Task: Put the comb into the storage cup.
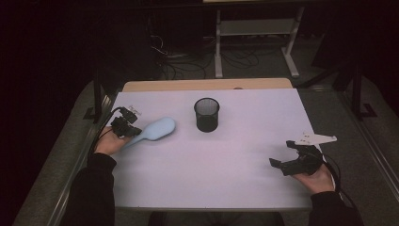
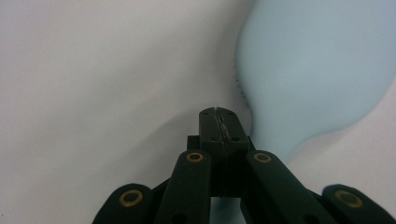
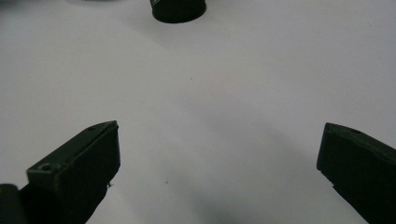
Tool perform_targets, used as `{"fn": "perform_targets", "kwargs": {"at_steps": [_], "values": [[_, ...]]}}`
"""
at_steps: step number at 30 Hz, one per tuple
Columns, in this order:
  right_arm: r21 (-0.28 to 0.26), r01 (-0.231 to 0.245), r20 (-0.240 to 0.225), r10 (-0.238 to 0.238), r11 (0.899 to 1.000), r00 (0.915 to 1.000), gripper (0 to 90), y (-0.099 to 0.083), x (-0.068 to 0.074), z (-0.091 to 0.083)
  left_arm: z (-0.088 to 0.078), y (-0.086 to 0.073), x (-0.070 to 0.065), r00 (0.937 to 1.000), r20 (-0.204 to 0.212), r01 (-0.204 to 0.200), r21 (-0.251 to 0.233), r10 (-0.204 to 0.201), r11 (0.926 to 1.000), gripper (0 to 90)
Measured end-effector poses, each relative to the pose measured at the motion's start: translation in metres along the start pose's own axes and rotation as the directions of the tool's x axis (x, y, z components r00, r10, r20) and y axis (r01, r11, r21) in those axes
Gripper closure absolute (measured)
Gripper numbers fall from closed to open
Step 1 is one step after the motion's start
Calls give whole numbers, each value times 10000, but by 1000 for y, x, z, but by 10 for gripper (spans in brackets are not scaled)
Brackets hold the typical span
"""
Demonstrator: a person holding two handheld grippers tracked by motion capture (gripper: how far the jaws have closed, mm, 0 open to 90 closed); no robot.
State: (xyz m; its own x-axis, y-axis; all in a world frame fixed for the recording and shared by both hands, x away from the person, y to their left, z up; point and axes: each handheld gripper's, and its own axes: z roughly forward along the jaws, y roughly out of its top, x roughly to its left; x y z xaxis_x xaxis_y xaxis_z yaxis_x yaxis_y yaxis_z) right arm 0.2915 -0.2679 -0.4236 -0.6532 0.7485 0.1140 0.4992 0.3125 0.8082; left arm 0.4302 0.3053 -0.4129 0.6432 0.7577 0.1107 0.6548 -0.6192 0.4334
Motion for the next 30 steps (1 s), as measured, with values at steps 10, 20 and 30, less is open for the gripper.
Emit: {"fn": "perform_targets", "kwargs": {"at_steps": [10,20,30], "values": [[69,24,-6,-24,10000,10000,0,0,0,1,-16,-9,5,9992,-13,-405,184,406,9990,900],[141,0,-26,1,9999,10000,0,-1,1,2,-37,-13,7,9884,1127,-1017,-27,1014,9948,801],[193,15,-48,-14,9998,10000,0,-1,1,2,-37,-12,9,9669,2110,-1399,-311,1433,9897,541]]}}
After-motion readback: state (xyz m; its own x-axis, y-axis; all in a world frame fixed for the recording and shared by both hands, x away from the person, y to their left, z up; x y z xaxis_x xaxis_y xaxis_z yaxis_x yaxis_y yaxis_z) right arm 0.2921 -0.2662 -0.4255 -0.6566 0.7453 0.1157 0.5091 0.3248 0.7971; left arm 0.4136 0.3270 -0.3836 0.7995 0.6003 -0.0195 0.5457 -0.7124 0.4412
